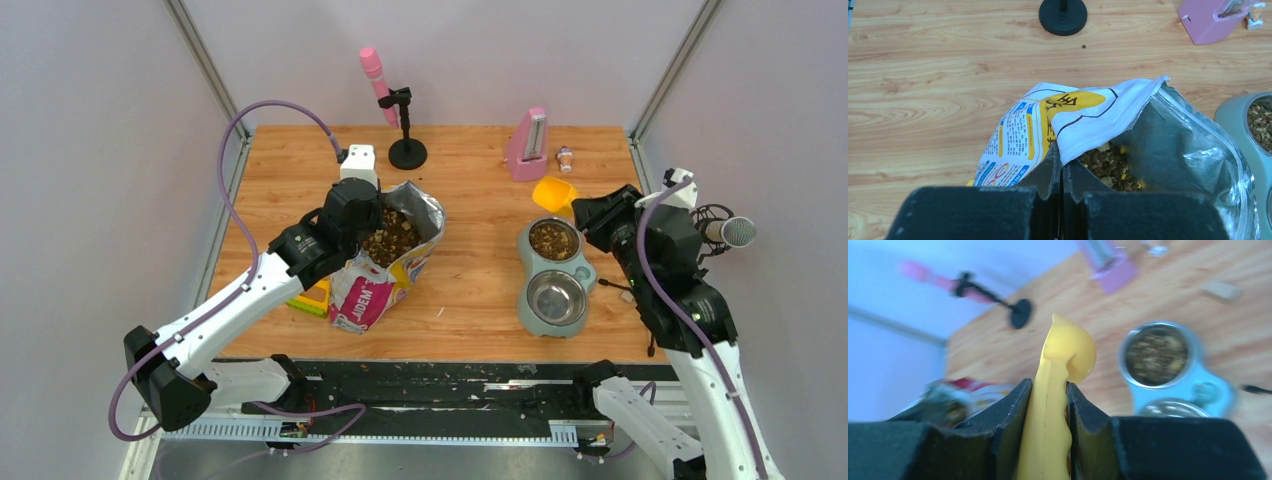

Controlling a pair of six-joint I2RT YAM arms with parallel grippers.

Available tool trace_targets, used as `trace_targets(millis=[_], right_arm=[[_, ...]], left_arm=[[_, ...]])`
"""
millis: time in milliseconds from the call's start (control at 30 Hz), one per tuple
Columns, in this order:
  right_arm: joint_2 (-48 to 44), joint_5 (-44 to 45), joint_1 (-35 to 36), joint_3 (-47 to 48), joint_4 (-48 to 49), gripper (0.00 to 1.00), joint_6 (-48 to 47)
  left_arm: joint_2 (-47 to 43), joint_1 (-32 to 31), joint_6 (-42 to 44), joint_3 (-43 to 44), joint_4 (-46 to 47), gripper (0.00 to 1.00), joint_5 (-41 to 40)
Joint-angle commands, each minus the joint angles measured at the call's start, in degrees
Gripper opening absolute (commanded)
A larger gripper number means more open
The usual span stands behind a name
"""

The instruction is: Serve the pet food

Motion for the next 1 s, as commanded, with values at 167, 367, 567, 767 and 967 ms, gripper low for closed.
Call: trace_targets(millis=[167,367,567,767,967], right_arm=[[8.7,-45.7,4.0,5.9,16.3,0.0,2.4],[24.5,-29.6,22.3,20.7,3.5,0.0,-5.1],[37.4,-12.1,28.4,34.8,-11.5,0.0,-7.2],[51.8,2.1,32.4,46.7,-25.8,0.0,-10.0],[61.1,11.0,32.7,48.1,-27.7,0.0,-7.4]], left_arm=[[-1.6,0.2,-0.5,3.4,6.6,0.0,0.3],[-1.4,0.2,-1.1,3.2,5.6,0.0,0.4],[-2.7,0.2,-1.6,2.0,5.5,0.0,0.9],[-3.6,0.2,-2.1,1.1,5.9,0.0,2.0],[-5.4,0.2,-3.0,-0.1,5.4,0.0,1.9]])
